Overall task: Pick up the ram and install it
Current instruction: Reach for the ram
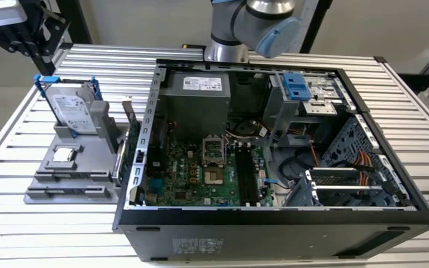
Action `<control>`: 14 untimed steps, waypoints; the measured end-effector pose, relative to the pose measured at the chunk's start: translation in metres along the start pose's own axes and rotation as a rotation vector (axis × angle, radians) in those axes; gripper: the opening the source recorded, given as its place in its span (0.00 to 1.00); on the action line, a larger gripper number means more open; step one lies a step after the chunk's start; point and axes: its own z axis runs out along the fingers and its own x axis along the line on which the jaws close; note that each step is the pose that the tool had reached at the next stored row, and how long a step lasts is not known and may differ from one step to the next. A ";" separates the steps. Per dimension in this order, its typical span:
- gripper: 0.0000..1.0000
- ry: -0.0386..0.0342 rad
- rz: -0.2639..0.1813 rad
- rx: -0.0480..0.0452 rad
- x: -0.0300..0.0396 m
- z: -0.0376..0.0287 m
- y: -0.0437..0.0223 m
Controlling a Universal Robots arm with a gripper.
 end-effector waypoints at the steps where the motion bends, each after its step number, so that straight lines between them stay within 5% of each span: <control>1: 0.00 0.0000 0.000 0.0000 -0.0001 0.0000 -0.0010; 14: 0.00 0.0029 0.000 0.0000 -0.0005 -0.0006 -0.0129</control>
